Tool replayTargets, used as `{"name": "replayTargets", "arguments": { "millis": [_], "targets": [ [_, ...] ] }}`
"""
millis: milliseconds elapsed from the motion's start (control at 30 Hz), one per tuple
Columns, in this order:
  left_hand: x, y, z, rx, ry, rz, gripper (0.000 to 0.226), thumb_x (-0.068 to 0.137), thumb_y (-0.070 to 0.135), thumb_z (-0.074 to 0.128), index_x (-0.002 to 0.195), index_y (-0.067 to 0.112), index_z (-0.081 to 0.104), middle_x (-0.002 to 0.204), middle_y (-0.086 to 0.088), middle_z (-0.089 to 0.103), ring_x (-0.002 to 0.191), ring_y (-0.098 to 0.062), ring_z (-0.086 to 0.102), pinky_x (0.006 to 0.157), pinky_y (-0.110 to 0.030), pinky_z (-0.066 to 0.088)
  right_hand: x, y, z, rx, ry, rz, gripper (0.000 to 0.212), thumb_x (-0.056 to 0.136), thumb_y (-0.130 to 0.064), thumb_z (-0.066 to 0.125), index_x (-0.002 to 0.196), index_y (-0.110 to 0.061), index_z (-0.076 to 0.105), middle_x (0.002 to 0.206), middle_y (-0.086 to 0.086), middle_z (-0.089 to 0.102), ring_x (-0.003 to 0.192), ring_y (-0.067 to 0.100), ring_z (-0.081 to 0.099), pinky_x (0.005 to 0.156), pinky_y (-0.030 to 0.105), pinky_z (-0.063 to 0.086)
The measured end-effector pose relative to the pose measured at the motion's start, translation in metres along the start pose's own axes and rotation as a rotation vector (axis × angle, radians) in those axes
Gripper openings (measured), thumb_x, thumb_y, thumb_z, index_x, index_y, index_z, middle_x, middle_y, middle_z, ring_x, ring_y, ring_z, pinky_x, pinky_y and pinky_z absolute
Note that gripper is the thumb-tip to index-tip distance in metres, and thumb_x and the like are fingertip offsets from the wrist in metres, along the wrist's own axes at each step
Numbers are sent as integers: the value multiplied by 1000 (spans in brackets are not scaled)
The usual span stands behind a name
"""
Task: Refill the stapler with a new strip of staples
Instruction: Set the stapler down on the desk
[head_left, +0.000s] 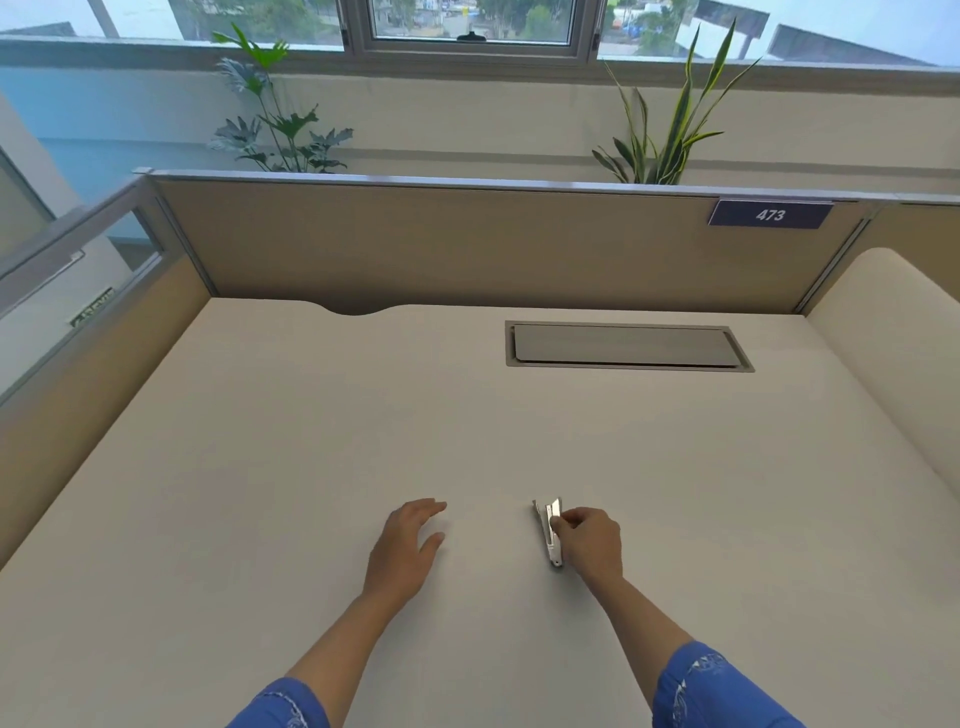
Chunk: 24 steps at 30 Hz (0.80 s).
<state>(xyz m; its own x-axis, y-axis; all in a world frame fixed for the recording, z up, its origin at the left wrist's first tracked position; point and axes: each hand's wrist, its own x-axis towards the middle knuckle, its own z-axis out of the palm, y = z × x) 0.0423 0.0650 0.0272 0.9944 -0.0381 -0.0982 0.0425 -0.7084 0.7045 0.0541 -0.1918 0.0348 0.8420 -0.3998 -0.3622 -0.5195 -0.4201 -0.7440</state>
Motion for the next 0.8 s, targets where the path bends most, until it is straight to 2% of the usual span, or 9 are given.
{"name": "replayTargets", "arguments": {
  "millis": [133, 300, 433, 567, 667, 800],
  "targets": [
    [2, -7, -6, -1, 4, -1, 40, 91, 27, 62, 129, 37, 54, 139, 17, 48, 131, -8, 41, 97, -22, 38, -6, 5, -1, -10, 49, -32, 17, 86, -27, 70, 93, -12, 73, 71, -8, 66, 76, 19, 67, 68, 29, 48],
    [2, -22, -19, 36, -83, -20, 61, 82, 37, 72, 137, 42, 45, 148, 19, 34, 126, 3, 34, 93, -18, 36, -15, 12, -1, -31, 5, -61, 42, 79, -47, 72, 110, -20, 63, 84, -3, 68, 77, 11, 65, 61, 26, 44],
    [4, -29, -23, 79, -121, -38, 70, 80, 33, 75, 140, 43, 40, 152, 17, 29, 137, -7, 29, 99, -28, 40, -20, 18, 0, -84, -38, -101, 56, 72, -40, 79, 120, -18, 60, 90, -3, 64, 82, 14, 63, 68, 25, 43],
    [6, -31, -24, 103, -126, -56, 70, 81, 29, 74, 141, 42, 39, 152, 16, 28, 137, -11, 31, 97, -32, 43, -23, 18, 1, -105, -45, -116, 53, 72, -36, 79, 119, -20, 60, 88, -6, 63, 80, 12, 62, 65, 24, 42],
    [9, -31, -24, 130, -101, -68, 65, 83, 25, 71, 139, 41, 42, 147, 18, 35, 133, -9, 35, 86, -27, 41, -25, 17, 2, -124, -38, -119, 48, 73, -34, 76, 116, -19, 62, 90, -4, 64, 82, 14, 62, 67, 26, 44],
    [11, -28, -25, 173, -71, -57, 57, 83, 26, 70, 134, 40, 48, 132, 21, 49, 118, -4, 42, 73, -22, 36, -27, 16, 2, -115, -31, -126, 43, 75, -30, 74, 115, -18, 63, 91, -3, 65, 82, 15, 63, 68, 27, 45]
  ]
}}
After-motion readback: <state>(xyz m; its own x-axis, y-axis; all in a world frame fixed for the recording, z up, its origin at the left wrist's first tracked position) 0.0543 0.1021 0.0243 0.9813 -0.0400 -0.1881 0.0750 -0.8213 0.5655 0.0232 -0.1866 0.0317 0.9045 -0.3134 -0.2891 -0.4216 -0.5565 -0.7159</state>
